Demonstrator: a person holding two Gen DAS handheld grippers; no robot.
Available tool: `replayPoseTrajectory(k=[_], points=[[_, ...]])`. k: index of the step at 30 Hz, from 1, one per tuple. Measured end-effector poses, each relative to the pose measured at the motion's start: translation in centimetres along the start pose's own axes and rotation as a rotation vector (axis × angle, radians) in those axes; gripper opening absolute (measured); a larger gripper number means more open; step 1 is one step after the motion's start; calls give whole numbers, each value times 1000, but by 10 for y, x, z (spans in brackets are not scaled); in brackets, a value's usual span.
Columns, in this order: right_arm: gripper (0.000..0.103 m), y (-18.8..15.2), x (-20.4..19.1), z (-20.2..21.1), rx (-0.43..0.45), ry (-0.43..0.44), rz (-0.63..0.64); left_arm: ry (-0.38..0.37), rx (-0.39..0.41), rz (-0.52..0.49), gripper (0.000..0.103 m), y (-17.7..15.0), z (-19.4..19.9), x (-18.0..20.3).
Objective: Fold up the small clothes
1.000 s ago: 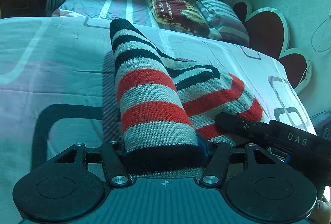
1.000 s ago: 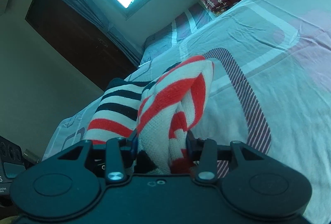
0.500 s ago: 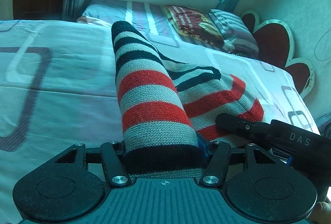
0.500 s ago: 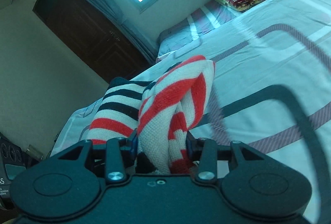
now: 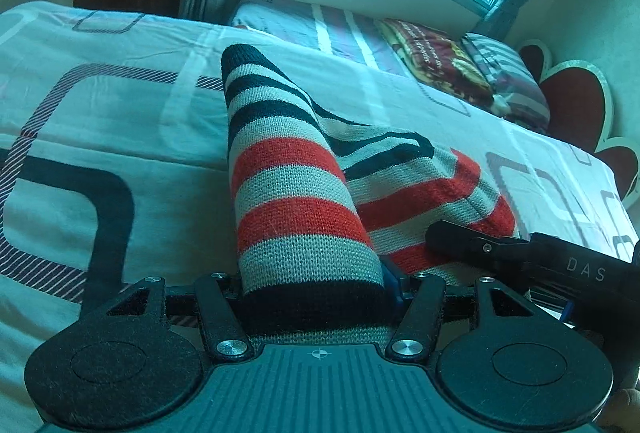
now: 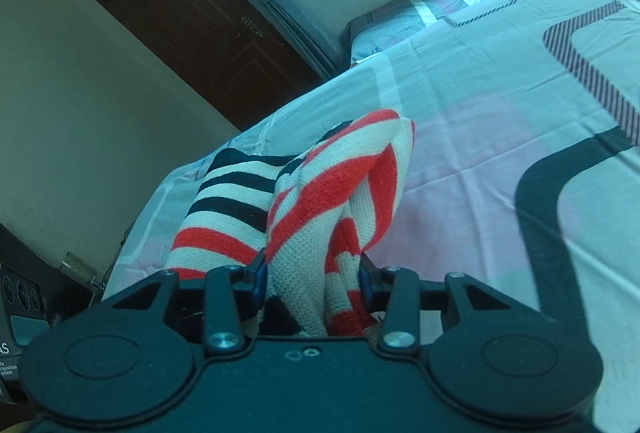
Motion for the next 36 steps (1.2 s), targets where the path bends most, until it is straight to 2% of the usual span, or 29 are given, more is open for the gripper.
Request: replayPoseTrajectory(k=[2, 3, 4, 5, 6, 7, 9, 13, 17, 21, 23, 26, 28, 29, 30, 33, 36], points=[[41, -1, 1, -7, 3, -26, 6, -7, -1, 15, 60, -1, -9, -11], [41, -2, 2, -10, 3, -42, 11, -18, -3, 26, 64, -2, -14, -16], [41, -3, 7, -13, -3, -61, 11, -18, -3, 35, 69, -3, -18, -21], [43, -3, 12, -15, -7, -81, 7, -1, 11, 27, 82, -4, -21, -24], [45, -5, 18, -16, -12, -87, 1, 15, 20, 11, 91, -4, -23, -26], [46, -7, 21, -17, -15, -82, -3, 8, 20, 9, 92, -5, -25, -29], [56, -6, 22, -14, -1, -107, 17, -10, 16, 18, 93, -4, -27, -34], [60, 0, 20, -3, 42, -163, 47, 16, 28, 23, 94, -3, -22, -33], [48, 9, 2, 16, 118, -193, 118, 76, 120, 4, 93, -10, 10, -21], [45, 13, -35, 15, 132, -184, 237, 50, 188, -15, 93, -1, 26, -10], [44, 22, -44, -3, 101, -202, 262, 68, 171, -13, 93, 11, 16, -9], [43, 32, -41, -33, 65, -241, 245, 85, 86, 82, 93, 28, -14, -22], [37, 34, -29, -52, 25, -318, 239, 105, 22, 146, 93, 30, -36, -36], [32, 33, -22, -59, 12, -336, 230, 82, 5, 176, 94, 27, -43, -42], [32, 32, -17, -61, 22, -325, 223, 69, 21, 190, 95, 26, -43, -45], [32, 29, -22, -55, 24, -344, 230, 91, 23, 164, 95, 24, -36, -41], [34, 20, -37, -31, 52, -302, 262, 83, 56, 147, 95, 13, -14, -39]])
Point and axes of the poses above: each gripper's, at about its wrist camera, not at the fingertips, and z roughly against the way its jaws point, x to its right, y to its top, the point moved 4 cm from there along -z, roughly the way its jaws point, and after that the axes turned 8 degrees about -x, right-handed, at the moved point
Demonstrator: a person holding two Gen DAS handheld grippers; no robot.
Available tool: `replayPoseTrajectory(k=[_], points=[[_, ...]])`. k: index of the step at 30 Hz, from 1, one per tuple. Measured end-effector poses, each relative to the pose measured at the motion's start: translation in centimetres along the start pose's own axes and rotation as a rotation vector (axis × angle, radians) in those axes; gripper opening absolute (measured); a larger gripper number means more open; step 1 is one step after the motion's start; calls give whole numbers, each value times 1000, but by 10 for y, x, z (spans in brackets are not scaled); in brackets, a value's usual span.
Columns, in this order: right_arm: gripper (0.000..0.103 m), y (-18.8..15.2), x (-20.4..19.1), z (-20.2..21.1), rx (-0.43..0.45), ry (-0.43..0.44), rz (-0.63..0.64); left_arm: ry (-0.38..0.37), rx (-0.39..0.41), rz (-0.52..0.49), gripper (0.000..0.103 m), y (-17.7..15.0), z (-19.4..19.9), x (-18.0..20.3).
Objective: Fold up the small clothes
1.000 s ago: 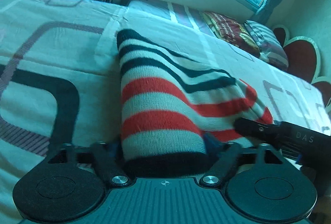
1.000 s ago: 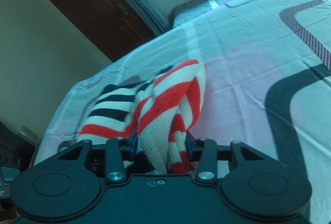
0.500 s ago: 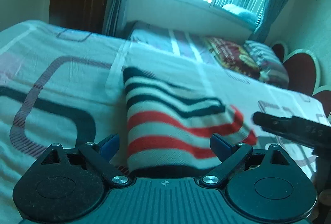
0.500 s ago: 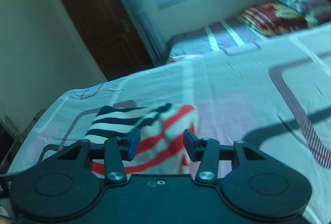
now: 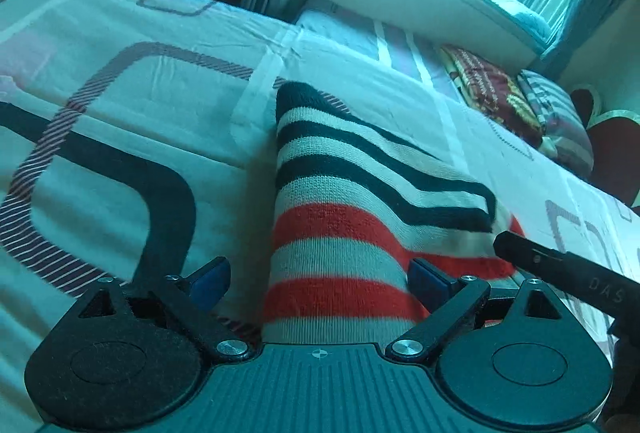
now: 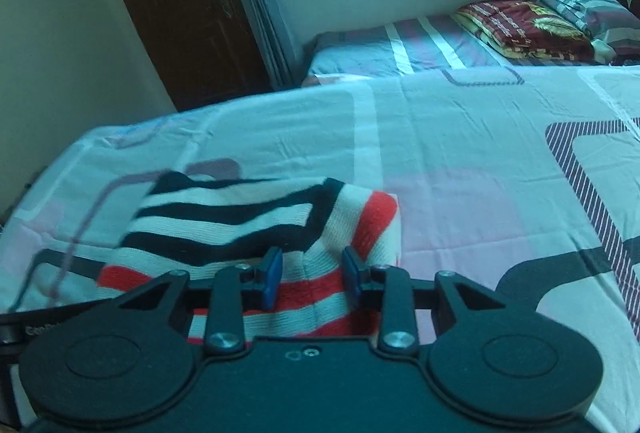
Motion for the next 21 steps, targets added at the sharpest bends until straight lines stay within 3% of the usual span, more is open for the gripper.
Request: replayPoseTrajectory(k=[8, 13, 15, 18, 21], points=[[36, -56, -14, 59, 15, 6, 49, 3, 17, -114, 95, -52, 43, 1], [34, -91, -2, 56, -3, -99, 51, -9, -16, -130, 95, -73, 35, 2], [45, -93, 5, 48, -12, -132, 28, -1, -8, -131, 99, -75, 35, -1], [47, -95, 13, 52, -30, -89, -97, 5, -24, -140, 99, -76, 40, 0], [49, -101, 2, 71, -15, -91, -72, 23, -19, -154, 99, -81, 55, 3]])
Point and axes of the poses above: each gripper's, at about its wrist camera, not at the fingertips, and z roughly against the way its jaws point, x to its right, y to its top, the point moved 4 cm from there along -z, roughly the way its jaws point, and after that the axes turned 8 degrees about -x, right-handed, at the moved point
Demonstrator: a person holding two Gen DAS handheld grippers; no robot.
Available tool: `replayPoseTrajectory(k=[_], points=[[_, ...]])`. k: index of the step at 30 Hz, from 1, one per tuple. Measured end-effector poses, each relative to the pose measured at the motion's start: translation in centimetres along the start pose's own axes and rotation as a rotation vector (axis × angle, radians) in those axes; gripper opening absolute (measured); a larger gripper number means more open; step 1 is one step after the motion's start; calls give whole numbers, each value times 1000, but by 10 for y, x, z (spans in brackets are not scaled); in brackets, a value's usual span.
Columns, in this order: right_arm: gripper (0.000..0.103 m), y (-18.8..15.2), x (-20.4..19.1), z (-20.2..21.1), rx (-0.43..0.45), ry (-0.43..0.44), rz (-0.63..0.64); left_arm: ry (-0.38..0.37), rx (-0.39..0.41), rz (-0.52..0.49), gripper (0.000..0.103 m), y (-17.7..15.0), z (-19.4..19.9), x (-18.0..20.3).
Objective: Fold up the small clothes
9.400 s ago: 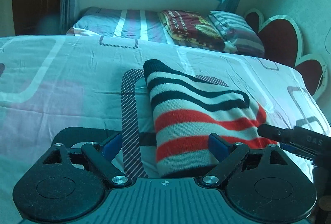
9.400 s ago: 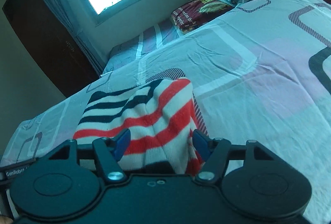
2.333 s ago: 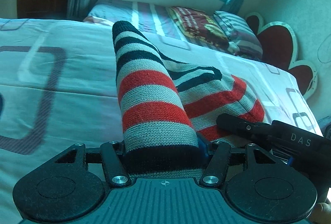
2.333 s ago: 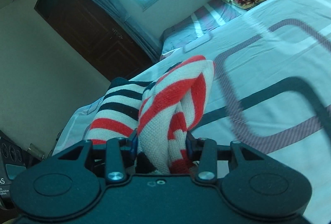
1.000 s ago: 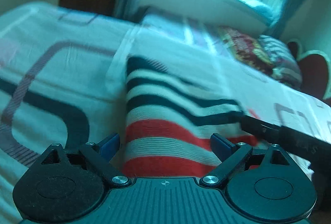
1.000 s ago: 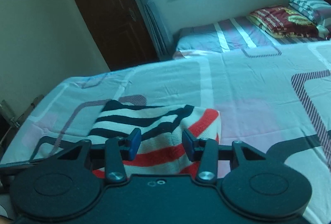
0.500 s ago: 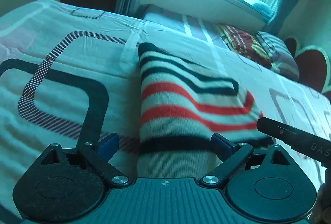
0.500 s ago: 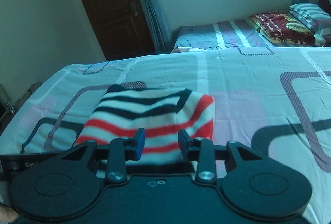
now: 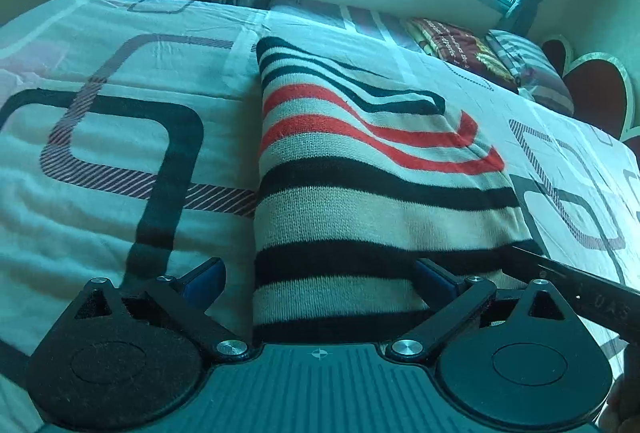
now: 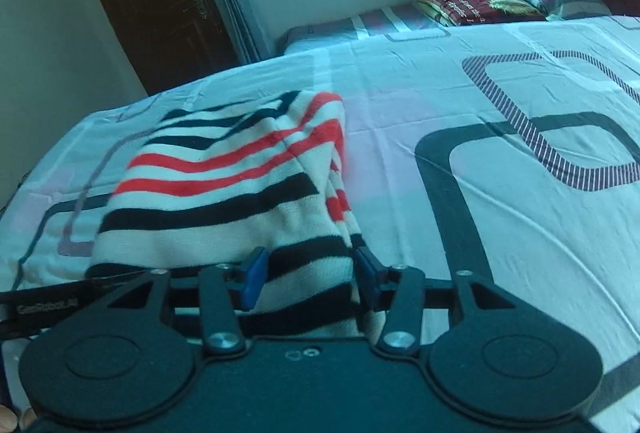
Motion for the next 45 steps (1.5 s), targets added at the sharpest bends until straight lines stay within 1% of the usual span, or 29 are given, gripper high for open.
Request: replayPoseTrajectory(k=[2, 6, 7, 11, 12, 13, 14, 15, 17, 19, 21, 22, 24, 25, 27, 29, 30, 34, 35, 36, 37, 39, 42, 43, 45], points=[[51, -4, -4, 12, 5, 8, 13, 7, 6, -12, 99, -3, 12, 3], [63, -12, -6, 41, 19, 25, 11, 44, 48, -35, 99, -10, 44, 8], [64, -14, -5, 49, 21, 32, 11, 52, 56, -37, 99, -13, 53, 10], [72, -23, -6, 78, 28, 65, 25, 93, 91, -20, 99, -28, 92, 17], [72, -27, -6, 87, 34, 72, 34, 109, 106, -22, 99, -34, 102, 20], [73, -30, -6, 94, 37, 81, 41, 139, 127, -21, 100, -40, 114, 23], [75, -34, -5, 102, 40, 96, 49, 180, 148, -20, 103, -46, 125, 28], [76, -39, -5, 110, 42, 108, 61, 210, 169, -28, 103, -52, 136, 33], [76, -49, -4, 125, 47, 117, 85, 239, 205, -54, 103, -66, 158, 45], [77, -60, 0, 143, 56, 142, 101, 271, 212, -52, 103, -81, 176, 56], [78, -70, 5, 160, 69, 160, 114, 300, 193, -43, 103, -95, 191, 68], [78, -75, 7, 168, 77, 165, 121, 296, 179, -42, 103, -101, 198, 74], [78, -85, 12, 185, 88, 166, 134, 247, 152, -52, 103, -117, 210, 85], [78, -89, 15, 194, 93, 167, 135, 236, 134, -47, 103, -126, 214, 89], [79, -97, 21, 213, 110, 175, 137, 268, 125, -35, 103, -141, 223, 96], [80, -103, 25, 230, 127, 168, 144, 307, 159, -29, 103, -156, 236, 103], [80, -106, 28, 239, 134, 161, 149, 314, 180, -24, 103, -164, 243, 107], [80, -113, 30, 270, 167, 142, 170, 309, 221, -20, 103, -184, 267, 118], [83, -114, 29, 277, 179, 137, 179, 313, 220, -25, 103, -187, 272, 121], [92, -115, 28, 284, 191, 123, 188, 315, 218, -30, 103, -190, 276, 124], [97, -117, 27, 292, 206, 106, 199, 318, 223, -38, 103, -193, 282, 127], [99, -120, 24, 306, 236, 87, 223, 303, 239, -38, 103, -199, 293, 131], [102, -123, 22, 321, 271, 14, 238, 243, 257, -16, 103, -207, 308, 135], [102, -123, 22, 324, 280, -5, 241, 239, 263, -7, 103, -209, 312, 135], [102, -125, 24, 329, 284, -22, 240, 253, 266, -6, 103, -213, 319, 138]])
Point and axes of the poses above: each gripper's, at about its wrist camera, not at the fingertips, and z roughly against the way its jaws point, x to its right, y to its top, the point moved 4 cm from there along -z, roughly the way its jaws point, and after that the axes turned 8 degrees about -x, right-handed, at the moved point
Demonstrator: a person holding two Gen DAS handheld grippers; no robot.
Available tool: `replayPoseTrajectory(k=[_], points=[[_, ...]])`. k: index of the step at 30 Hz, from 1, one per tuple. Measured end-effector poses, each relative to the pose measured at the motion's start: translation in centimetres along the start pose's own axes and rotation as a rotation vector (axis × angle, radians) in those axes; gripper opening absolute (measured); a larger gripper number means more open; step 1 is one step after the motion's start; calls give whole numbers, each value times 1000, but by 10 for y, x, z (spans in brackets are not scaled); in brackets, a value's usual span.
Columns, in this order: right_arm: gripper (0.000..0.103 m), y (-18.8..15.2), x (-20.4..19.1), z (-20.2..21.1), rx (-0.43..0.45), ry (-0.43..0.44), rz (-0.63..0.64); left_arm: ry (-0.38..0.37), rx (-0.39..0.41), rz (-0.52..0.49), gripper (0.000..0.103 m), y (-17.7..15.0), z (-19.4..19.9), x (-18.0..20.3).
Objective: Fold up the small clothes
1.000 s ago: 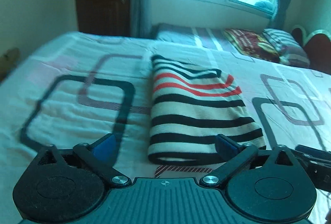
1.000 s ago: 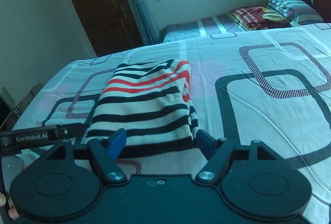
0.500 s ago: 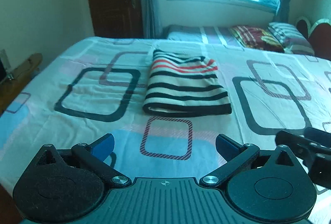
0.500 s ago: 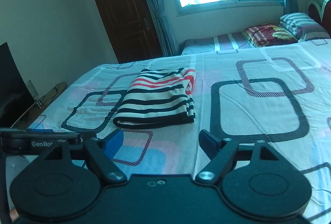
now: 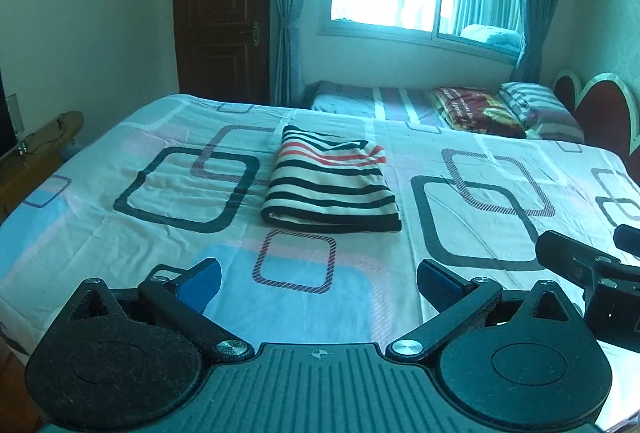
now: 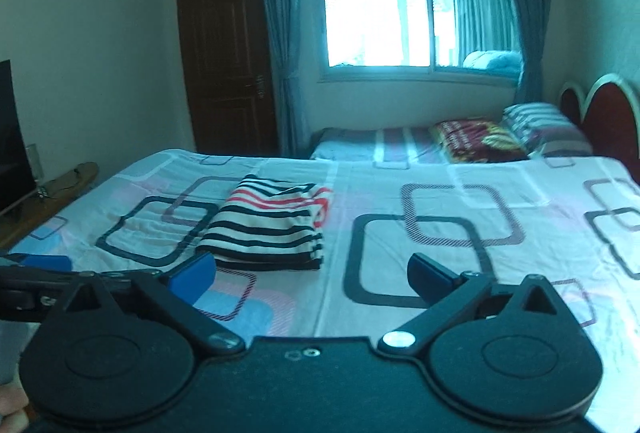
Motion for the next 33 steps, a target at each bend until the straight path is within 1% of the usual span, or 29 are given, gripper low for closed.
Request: replayPoseTrajectory(k=[3, 14, 24, 33], points=[[102, -5, 3, 2, -13, -9, -20, 16, -2, -8, 103, -3, 6, 0], [102, -12, 3, 7, -17, -24, -50, 47, 8, 22, 103, -2, 22, -7], [102, -11, 4, 6, -15, -21, -55, 65, 0, 25, 103, -1, 24, -4], [102, -10, 4, 5, -10, -24, -55, 65, -4, 25, 103, 0, 22, -3]])
Point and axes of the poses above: each gripper's, at about its wrist camera, not at the fingertips, and z roughly against the way its jaws point, x to its right, y to its top, the point moved 4 cm from there along -z, roughly the way its jaws point, and after that the axes turned 8 degrees about -x, right-handed, at the moved point
